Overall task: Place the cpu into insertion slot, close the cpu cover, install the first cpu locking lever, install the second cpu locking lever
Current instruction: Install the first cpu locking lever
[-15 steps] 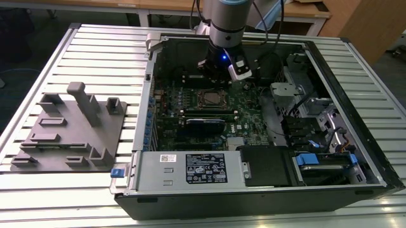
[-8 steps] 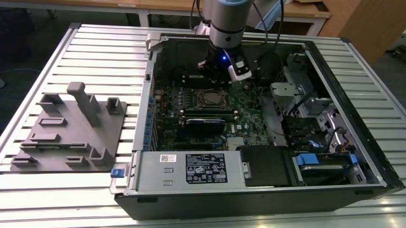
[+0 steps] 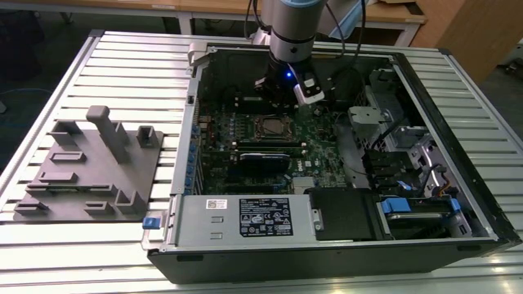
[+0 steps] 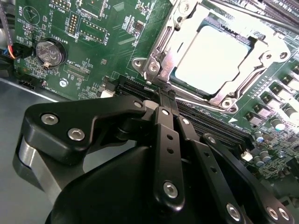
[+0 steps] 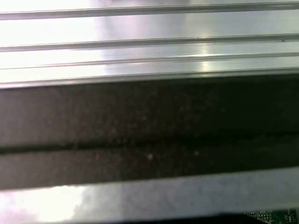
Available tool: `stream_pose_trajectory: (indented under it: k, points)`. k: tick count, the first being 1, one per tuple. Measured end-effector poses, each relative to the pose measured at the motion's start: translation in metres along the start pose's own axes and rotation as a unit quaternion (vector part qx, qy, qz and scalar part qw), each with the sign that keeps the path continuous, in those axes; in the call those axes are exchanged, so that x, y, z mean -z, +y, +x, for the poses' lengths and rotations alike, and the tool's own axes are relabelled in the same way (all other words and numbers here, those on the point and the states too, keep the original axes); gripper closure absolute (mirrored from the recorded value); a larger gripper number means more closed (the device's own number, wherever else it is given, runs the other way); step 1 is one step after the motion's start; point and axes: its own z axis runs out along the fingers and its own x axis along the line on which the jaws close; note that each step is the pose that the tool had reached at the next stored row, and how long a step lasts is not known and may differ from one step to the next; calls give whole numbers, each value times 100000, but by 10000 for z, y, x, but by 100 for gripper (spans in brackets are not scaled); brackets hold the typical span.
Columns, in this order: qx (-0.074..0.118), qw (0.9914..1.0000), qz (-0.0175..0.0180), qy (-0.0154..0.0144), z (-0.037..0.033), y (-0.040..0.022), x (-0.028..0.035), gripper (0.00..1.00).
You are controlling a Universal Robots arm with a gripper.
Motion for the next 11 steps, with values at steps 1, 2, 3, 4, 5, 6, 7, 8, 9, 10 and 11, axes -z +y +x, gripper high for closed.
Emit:
stream_pose_trajectory:
  k: [1, 2, 3, 4, 5, 6, 7, 8, 9, 10, 11]
  points:
    - [0, 100000, -3, -2, 0, 1, 7, 90]
    - [-1, 100000, -9, -4, 0, 2, 9, 90]
    - [-1, 100000, -14, -8, 0, 2, 9, 90]
    - [-1, 100000, -16, -9, 0, 2, 10, 90]
    - [0, 100000, -14, -7, 0, 2, 10, 90]
    - [0, 100000, -8, -5, 0, 2, 10, 90]
    - [1, 100000, -2, -2, 0, 1, 9, 90]
    - [-1, 100000, 0, 1, -1, 1, 6, 90]
    - [0, 100000, 0, 4, -2, 0, 2, 90]
    - [2, 100000, -2, 0, -3, 0, -2, 90]
    - [1, 100000, 1, 1, -4, 0, -5, 90]
